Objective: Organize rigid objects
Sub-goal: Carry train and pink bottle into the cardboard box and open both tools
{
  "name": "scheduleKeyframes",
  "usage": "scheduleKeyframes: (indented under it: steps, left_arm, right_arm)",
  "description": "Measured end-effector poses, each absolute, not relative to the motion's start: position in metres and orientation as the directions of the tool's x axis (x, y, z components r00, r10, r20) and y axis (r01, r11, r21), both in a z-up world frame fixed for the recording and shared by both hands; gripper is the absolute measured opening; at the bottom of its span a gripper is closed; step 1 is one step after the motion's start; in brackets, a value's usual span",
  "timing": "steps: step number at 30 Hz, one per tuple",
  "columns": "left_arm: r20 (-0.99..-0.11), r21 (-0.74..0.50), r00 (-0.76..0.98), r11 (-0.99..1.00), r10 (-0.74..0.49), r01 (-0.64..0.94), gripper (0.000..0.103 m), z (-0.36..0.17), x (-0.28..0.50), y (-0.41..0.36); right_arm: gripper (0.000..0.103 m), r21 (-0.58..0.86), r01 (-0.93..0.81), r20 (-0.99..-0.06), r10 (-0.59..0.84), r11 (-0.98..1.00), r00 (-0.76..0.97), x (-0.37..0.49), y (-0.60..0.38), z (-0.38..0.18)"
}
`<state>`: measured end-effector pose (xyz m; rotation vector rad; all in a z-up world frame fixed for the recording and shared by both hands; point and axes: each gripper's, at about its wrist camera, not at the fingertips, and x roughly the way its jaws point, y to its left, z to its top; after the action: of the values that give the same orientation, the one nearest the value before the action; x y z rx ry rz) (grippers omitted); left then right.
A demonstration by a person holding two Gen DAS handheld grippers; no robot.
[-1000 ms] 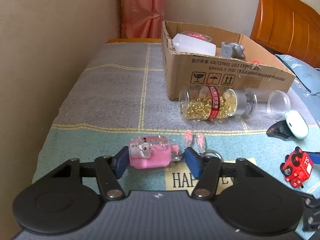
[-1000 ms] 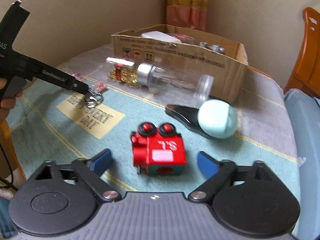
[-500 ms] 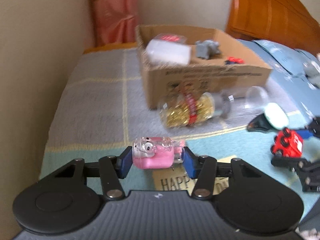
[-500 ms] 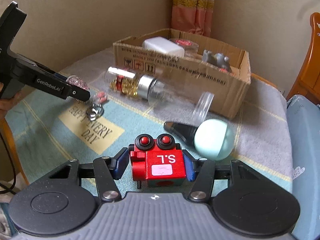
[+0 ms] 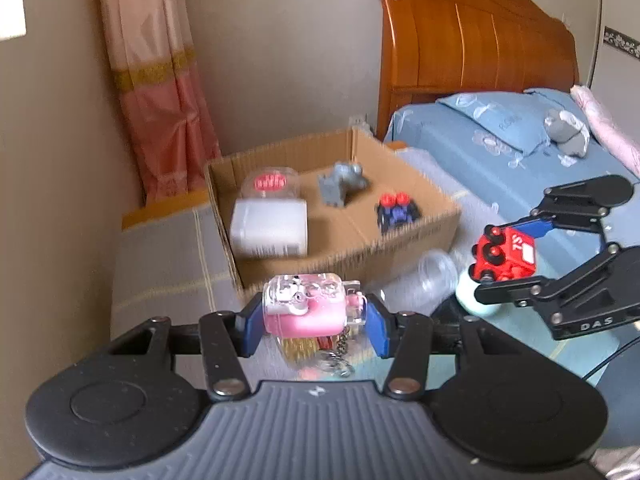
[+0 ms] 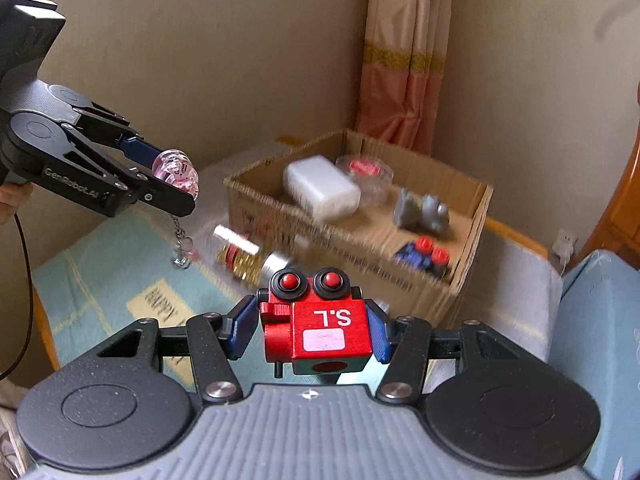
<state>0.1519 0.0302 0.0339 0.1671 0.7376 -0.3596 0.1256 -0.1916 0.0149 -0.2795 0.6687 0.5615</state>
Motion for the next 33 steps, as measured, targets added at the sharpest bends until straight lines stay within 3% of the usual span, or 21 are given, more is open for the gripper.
scheduleKeyframes:
  steps: [10,22,23,25,33]
  left_arm:
    - [-0.631,0.035,0.723,0.921,-0.281,0.388,0.05,0.074,0.2,0.02]
    - [-0.703,0.003,0.662,0.929,-0.262,0.37,0.051,0.03,0.247,0.024]
    - [-0.709,-0.012,0.651,0.928,-0.271,0.373,0.058,0.026,0.248,0.025]
    - [-0.708,-0.028,0.652,0.933,-0.272,0.359,0.094,0.021,0.244,0.03]
    - [-0.662,-0.015,0.709,0.949,-0.246,0.315,0.1,0.014,0.215,0.043]
  right_arm:
    - [0.061,-0.078,-0.552,-0.614,0.396,0.83,0.683,0.168,-0.194,0.048]
    - [0.061,-0.096,-0.525,-0.618,0.363,0.846,0.697,0.202,-0.185,0.062]
    - [0.061,-0.096,-0.522,-0.622,0.359,0.847,0.696,0.205,-0.184,0.061]
    - [0.061,-0.097,-0.522,-0.629,0.354,0.848,0.692,0.21,-0.182,0.059]
    - [0.061,-0.075,-0.509,-0.659,0.341,0.858,0.671,0.238,-0.168,0.049]
